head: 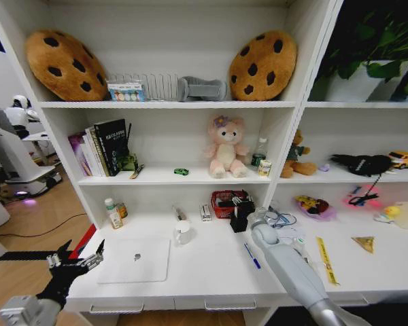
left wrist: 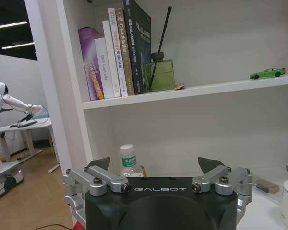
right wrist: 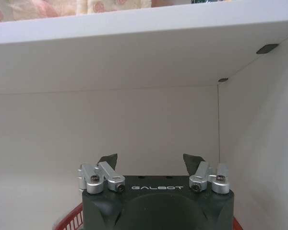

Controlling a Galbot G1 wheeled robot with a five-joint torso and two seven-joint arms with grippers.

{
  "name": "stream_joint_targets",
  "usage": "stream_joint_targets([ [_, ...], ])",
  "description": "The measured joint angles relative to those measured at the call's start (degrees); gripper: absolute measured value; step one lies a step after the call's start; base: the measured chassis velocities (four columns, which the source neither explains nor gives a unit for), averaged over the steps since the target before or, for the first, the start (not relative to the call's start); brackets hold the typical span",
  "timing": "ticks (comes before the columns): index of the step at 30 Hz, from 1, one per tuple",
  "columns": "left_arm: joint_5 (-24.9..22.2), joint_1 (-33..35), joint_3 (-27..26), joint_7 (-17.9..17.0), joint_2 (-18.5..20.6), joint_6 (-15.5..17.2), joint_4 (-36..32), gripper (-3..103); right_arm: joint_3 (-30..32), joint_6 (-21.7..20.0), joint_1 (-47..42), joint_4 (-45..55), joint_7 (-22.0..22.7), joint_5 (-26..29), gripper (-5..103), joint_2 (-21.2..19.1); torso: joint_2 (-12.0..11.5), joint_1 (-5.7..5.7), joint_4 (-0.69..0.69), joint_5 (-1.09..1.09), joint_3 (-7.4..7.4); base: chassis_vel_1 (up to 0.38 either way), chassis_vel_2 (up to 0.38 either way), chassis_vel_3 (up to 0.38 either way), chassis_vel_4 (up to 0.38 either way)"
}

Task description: Organize the objects on the table.

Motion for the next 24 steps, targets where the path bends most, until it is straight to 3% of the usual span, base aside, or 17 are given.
stream_joint_targets([
  [2,0.0,0.0,0.0,0.0,0.0,0.0,0.0,100,0.4,0.0,-1.9,3.0,-0.6,0.9,86,-1.2,0.0,0.0,0.05,0.0,0.0,0.0,0.0,0.0,0.0],
  [3,0.0,0.0,0.0,0.0,0.0,0.0,0.0,100,0.4,0.0,-1.9,3.0,-0.6,0.9,86,-1.2,0.0,0.0,0.05,0.0,0.0,0.0,0.0,0.0,0.0],
  [6,0.0,0.0,0.0,0.0,0.0,0.0,0.0,100,1.1,-0.6,-7.3,10.4,-0.9,3.4,98,-5.1,0.0,0.01,0.01,0.01,0.0,0.0,0.0,0.0,0.0],
  [10,0.0,0.0,0.0,0.0,0.0,0.0,0.0,100,2.0,-2.4,-12.4,18.6,-1.0,5.8,100,-8.2,0.0,0.0,-0.04,-0.02,-0.01,0.0,0.0,0.0,0.0],
  [16,0.0,0.0,0.0,0.0,0.0,0.0,0.0,100,3.2,-5.6,-21.2,33.3,0.9,8.0,100,-11.4,0.0,0.0,0.03,-0.02,-0.01,0.0,0.0,0.0,0.0],
  [19,0.0,0.0,0.0,0.0,0.0,0.0,0.0,100,3.4,-9.4,-25.2,40.6,5.7,8.0,100,-13.7,0.0,0.0,0.02,-0.01,-0.01,0.0,0.0,0.0,0.0],
  [24,0.0,0.0,0.0,0.0,0.0,0.0,0.0,100,4.1,-11.9,-29.3,44.8,9.1,7.9,100,-14.3,0.0,-0.01,0.01,0.0,0.0,0.0,0.0,0.0,0.0],
])
